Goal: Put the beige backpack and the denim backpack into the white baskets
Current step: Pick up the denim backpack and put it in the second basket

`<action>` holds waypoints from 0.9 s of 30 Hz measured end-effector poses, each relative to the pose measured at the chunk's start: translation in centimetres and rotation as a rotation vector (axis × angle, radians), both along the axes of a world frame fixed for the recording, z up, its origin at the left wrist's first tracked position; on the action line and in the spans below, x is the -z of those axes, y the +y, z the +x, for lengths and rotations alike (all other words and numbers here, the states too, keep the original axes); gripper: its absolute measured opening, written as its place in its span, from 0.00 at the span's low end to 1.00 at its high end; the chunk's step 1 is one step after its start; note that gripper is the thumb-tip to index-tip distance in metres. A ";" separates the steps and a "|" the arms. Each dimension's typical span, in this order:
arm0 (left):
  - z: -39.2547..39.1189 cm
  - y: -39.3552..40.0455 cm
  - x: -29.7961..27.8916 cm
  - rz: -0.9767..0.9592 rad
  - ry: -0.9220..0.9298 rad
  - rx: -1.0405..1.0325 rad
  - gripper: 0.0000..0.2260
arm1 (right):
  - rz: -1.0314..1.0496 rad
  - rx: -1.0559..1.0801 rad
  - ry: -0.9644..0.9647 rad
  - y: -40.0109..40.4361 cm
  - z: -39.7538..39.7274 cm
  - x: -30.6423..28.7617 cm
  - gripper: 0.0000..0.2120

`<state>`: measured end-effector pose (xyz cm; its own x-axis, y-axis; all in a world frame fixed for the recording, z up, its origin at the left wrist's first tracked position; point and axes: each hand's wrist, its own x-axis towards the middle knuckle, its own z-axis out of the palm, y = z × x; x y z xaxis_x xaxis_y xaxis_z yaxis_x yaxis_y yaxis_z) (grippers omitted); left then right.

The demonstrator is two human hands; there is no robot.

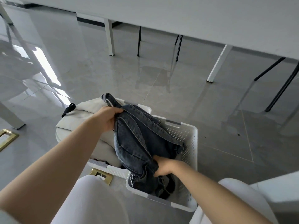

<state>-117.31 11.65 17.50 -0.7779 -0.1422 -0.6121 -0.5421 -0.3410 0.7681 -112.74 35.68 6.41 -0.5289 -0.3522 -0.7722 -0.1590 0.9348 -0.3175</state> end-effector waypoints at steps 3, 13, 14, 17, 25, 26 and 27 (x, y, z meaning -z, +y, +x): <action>0.0 0.1 0.0 -0.018 -0.008 -0.007 0.09 | -0.016 -0.059 -0.048 0.0 0.6 0.1 0.28; 0.1 -0.4 1.3 -0.103 0.018 -0.095 0.05 | -0.065 -0.109 -0.199 1.0 1.2 -4.8 0.23; 0.1 -0.4 1.4 -0.105 0.023 -0.105 0.05 | -0.169 -0.070 -0.296 1.3 1.0 -6.4 0.23; -0.1 -0.3 1.6 -0.109 0.032 -0.127 0.05 | -0.493 0.120 -0.487 2.3 -0.4 -11.4 0.22; -0.6 -0.3 1.8 -0.174 0.082 -0.151 0.05 | -0.665 0.607 0.419 5.9 -5.2 -20.7 0.11; -0.7 -0.3 1.8 -0.177 0.088 -0.145 0.05 | -0.599 0.638 0.606 6.6 -6.0 -20.3 0.10; -0.8 -0.2 1.8 -0.177 0.095 -0.136 0.05 | -0.547 0.674 0.754 7.2 -6.7 -19.5 0.08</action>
